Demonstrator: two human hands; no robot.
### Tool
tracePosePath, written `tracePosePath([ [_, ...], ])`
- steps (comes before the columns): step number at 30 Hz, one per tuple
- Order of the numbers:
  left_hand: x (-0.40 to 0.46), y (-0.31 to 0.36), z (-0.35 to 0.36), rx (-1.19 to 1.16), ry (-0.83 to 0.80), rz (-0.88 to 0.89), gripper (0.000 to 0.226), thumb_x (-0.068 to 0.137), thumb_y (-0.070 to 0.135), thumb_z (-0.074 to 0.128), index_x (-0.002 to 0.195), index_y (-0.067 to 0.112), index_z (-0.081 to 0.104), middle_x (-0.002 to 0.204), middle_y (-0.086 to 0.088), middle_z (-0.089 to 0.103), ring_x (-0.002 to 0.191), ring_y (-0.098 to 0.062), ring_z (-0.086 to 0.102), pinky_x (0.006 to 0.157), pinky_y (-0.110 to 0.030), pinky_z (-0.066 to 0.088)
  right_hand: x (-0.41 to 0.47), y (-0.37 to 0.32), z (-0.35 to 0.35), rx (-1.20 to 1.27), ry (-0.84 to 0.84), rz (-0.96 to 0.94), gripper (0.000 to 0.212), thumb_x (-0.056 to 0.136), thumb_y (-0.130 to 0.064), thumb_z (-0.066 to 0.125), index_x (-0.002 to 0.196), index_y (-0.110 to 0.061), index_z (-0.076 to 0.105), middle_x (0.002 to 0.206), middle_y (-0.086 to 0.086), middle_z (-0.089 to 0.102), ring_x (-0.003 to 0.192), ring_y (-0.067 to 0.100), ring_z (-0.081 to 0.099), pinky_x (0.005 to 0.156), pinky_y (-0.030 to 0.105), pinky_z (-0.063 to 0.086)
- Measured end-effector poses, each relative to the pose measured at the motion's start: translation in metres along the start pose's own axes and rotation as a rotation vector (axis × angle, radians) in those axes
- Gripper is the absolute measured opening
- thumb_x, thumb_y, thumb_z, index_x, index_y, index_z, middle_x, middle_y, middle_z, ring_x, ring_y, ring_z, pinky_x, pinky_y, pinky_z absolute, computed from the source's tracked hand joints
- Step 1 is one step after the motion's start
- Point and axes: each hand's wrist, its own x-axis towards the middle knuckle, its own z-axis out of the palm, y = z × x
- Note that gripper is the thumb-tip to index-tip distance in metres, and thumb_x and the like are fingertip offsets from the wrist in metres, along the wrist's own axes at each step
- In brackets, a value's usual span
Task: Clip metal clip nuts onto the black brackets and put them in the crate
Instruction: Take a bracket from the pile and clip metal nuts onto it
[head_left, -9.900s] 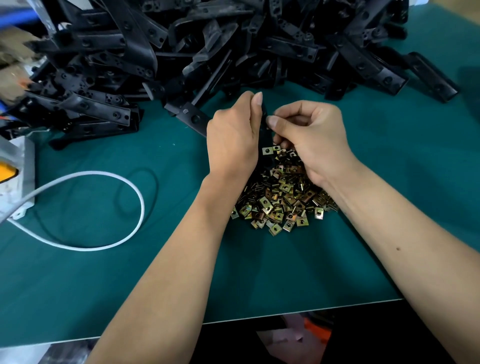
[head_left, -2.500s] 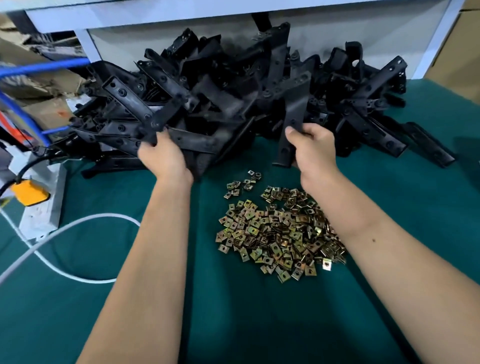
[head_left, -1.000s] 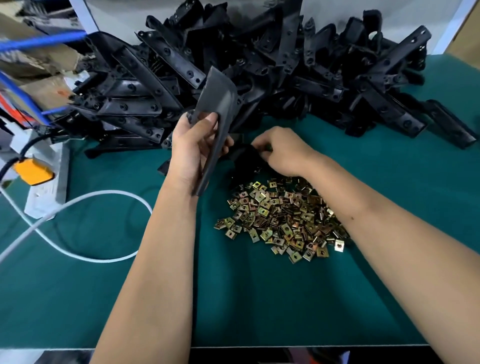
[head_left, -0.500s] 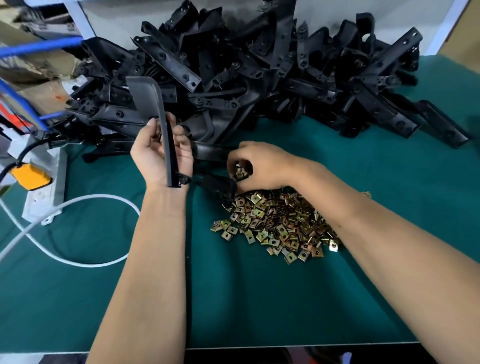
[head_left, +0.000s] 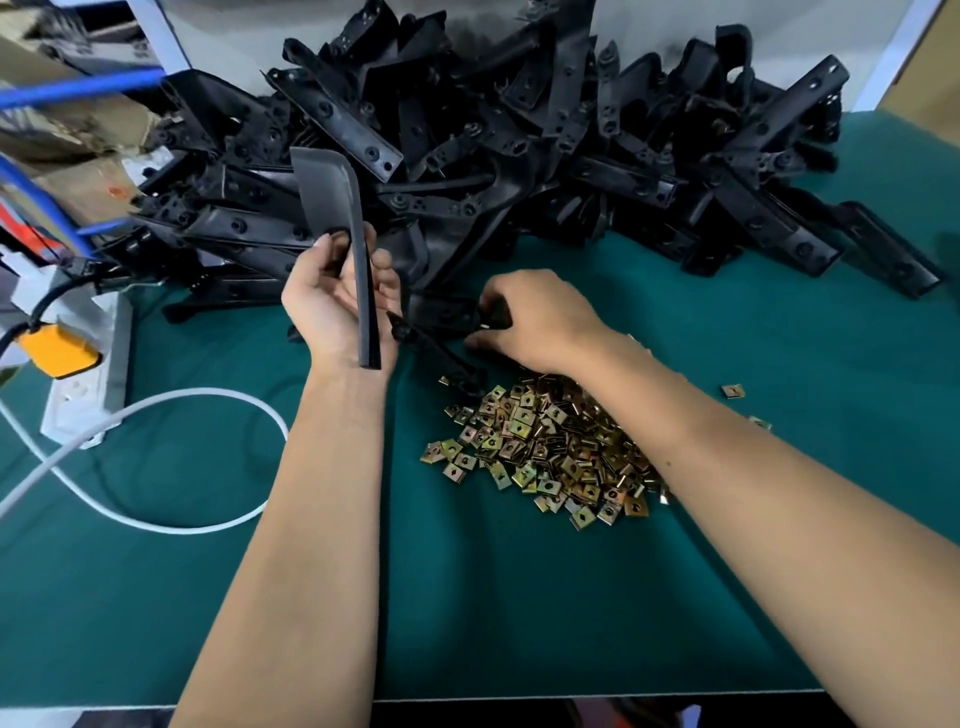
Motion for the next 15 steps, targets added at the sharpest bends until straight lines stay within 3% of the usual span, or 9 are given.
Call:
tracePosePath([
  [4, 0.006, -0.009, 0.005, 0.03, 0.046, 0.046, 0.008, 0.099, 0.01, 0.045, 0.093, 0.008, 0.05, 0.078, -0.008, 0.059, 0.059, -0.023, 0.058, 0.051, -0.026, 0.05, 0.008, -0.007, 0.0, 0.007, -0.056, 0.045, 0.026, 0.088, -0.042, 0.08, 0.098, -0.021, 0.071, 0.104, 0.006, 0.071, 0.095, 0.029, 0.067, 0.083, 0.038, 0.056],
  [5, 0.008, -0.013, 0.008, 0.052, 0.058, 0.066, 0.004, 0.098, 0.006, 0.045, 0.097, 0.006, 0.048, 0.078, -0.009, 0.057, 0.062, -0.024, 0.057, 0.052, -0.028, 0.051, 0.007, -0.003, -0.003, -0.006, -0.081, 0.05, 0.026, 0.09, -0.038, 0.079, 0.1, -0.016, 0.07, 0.103, 0.007, 0.07, 0.094, 0.03, 0.067, 0.084, 0.04, 0.057],
  [7, 0.011, -0.022, 0.012, 0.145, 0.101, 0.116, 0.019, 0.098, -0.003, 0.046, 0.114, 0.006, 0.04, 0.088, -0.013, 0.058, 0.07, -0.028, 0.06, 0.059, -0.032, 0.056, 0.001, 0.006, -0.011, -0.027, -0.094, 0.054, 0.022, 0.091, -0.03, 0.079, 0.099, -0.012, 0.07, 0.101, 0.007, 0.068, 0.092, 0.03, 0.067, 0.084, 0.042, 0.057],
  [10, 0.014, -0.031, 0.015, 0.292, 0.133, 0.202, 0.034, 0.1, -0.006, 0.048, 0.124, 0.012, 0.033, 0.108, -0.02, 0.061, 0.082, -0.032, 0.067, 0.071, -0.038, 0.059, -0.015, 0.024, -0.022, 0.078, 0.015, 0.071, 0.016, 0.089, -0.026, 0.081, 0.083, -0.02, 0.068, 0.09, 0.0, 0.068, 0.082, 0.022, 0.066, 0.073, 0.034, 0.051],
  [15, 0.01, -0.025, 0.021, 0.101, -0.045, 0.19, 0.042, 0.103, 0.008, 0.056, 0.133, 0.014, 0.028, 0.107, -0.019, 0.063, 0.073, -0.031, 0.072, 0.075, -0.041, 0.061, -0.047, 0.043, -0.032, 0.479, 0.209, 0.083, 0.016, 0.089, -0.017, 0.081, 0.085, -0.018, 0.066, 0.075, 0.0, 0.072, 0.061, 0.008, 0.069, 0.06, 0.026, 0.056],
])
